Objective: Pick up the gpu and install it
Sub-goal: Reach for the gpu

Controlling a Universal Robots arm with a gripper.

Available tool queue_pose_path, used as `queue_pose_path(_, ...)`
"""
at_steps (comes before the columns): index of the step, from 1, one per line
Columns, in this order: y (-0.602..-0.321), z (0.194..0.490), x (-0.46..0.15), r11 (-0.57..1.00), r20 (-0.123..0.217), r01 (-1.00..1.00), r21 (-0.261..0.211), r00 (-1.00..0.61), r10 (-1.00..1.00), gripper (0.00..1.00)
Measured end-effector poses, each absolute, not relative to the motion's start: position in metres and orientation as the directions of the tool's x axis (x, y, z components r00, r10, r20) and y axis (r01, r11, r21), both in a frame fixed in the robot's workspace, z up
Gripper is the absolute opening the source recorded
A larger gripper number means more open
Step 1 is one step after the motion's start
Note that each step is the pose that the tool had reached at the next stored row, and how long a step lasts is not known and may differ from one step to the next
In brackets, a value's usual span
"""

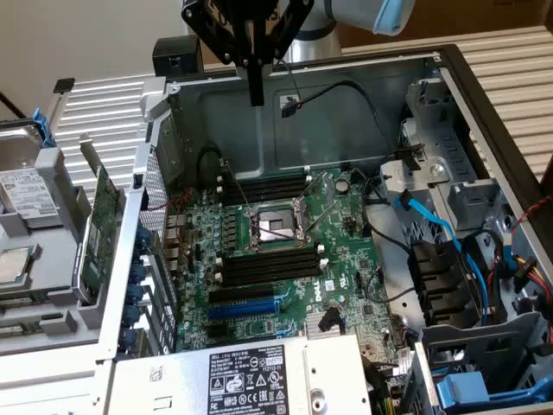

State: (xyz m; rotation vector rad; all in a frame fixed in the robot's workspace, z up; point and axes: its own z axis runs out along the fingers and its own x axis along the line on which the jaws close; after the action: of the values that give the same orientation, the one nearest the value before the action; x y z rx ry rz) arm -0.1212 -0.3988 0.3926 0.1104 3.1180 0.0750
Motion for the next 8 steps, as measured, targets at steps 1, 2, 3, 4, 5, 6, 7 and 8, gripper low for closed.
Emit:
queue_pose_path(1, -0.3988, 0.3926, -0.1212, 0.996, -0.019, 0.07, 0.049, -0.997, 0.071, 0.11)
queue_pose_path(2, -0.3988, 0.3926, -0.1212, 0.996, -0.019, 0.07, 0.049, -0.997, 0.071, 0.11)
queue_pose_path(3, -0.3988, 0.3926, -0.1212, 0.996, -0.019, 0.07, 0.049, -0.997, 0.071, 0.11)
queue_pose_path(4, -0.3988, 0.3926, -0.1212, 0.996, -0.019, 0.07, 0.049, -0.997, 0.071, 0.11)
queue_pose_path(5, -0.3988, 0.3926, -0.1212, 0.996, -0.019, 0.07, 0.049, -0.997, 0.071, 0.11)
queue_pose_path(6, -0.3988, 0.3926, -0.1212, 0.996, -0.019, 0.07, 0.049, -0.997, 0.071, 0.11)
queue_pose_path(7, -0.3988, 0.3926, -0.1212, 0.996, -0.019, 0.07, 0.049, -0.997, 0.071, 0.11)
queue_pose_path(8, -0.3988, 0.3926, -0.1212, 0.996, -0.019, 0.07, 0.049, -0.997, 0.071, 0.11)
